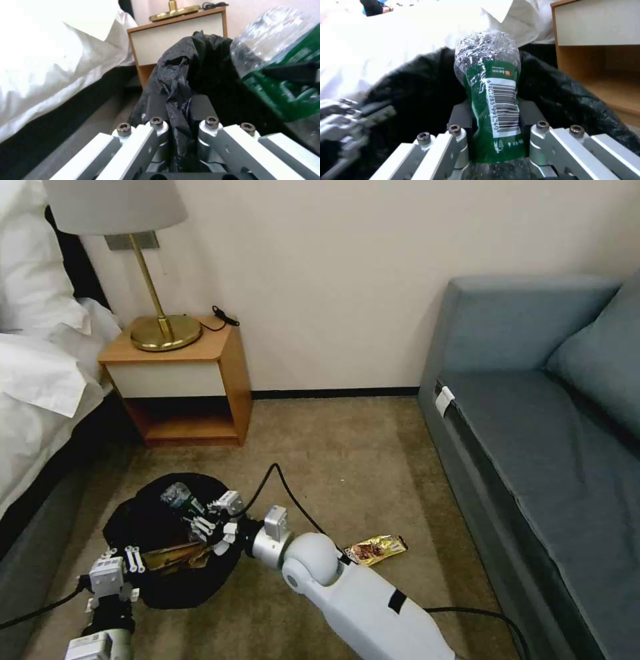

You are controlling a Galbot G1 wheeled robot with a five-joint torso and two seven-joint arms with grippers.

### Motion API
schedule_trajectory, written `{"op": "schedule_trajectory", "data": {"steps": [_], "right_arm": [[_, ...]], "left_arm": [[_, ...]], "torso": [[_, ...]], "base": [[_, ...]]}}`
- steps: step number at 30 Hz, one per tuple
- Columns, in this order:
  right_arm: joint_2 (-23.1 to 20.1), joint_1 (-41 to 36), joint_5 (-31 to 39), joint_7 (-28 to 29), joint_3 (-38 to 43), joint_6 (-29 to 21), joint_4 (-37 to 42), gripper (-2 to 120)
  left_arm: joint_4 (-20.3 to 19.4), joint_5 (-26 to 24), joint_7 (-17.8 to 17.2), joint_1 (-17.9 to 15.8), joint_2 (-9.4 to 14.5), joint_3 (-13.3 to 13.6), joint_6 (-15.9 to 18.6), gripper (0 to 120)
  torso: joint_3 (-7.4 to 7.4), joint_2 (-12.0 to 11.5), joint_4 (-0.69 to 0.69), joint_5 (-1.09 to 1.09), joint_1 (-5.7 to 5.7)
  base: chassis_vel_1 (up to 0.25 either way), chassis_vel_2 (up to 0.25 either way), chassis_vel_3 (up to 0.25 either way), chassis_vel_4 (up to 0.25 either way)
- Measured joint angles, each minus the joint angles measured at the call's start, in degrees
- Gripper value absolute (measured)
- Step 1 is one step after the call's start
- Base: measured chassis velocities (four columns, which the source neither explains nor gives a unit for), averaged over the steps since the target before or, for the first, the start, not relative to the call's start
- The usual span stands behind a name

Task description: Pick up the trash bin, then pick up the garbage on the floor and place it into the trash bin.

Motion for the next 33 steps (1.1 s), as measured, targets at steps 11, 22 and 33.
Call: {"op": "schedule_trajectory", "data": {"steps": [11,22,33], "right_arm": [[1.2,-0.6,-4.1,0.1,-3.5,1.7,-4.0,23],[1.8,0.8,-4.7,0.5,-4.1,2.9,-6.1,64],[-0.5,-0.5,-6.1,-0.6,-2.7,3.8,-5.8,98]], "left_arm": [[0.2,0.9,0.2,-0.8,-0.5,0.6,0.5,7],[0.6,1.1,0.4,-1.1,-0.5,0.5,1.1,7],[1.5,1.1,0.5,-1.7,-0.6,0.5,1.1,7]], "torso": [[0.00,0.0,0.00,0.00,0.00],[0.00,0.0,0.00,0.00,0.00],[0.00,0.0,0.00,0.00,0.00]], "base": [[0.000,0.000,0.000,0.000],[0.000,0.000,0.000,0.000],[0.000,0.000,0.000,0.000]]}}
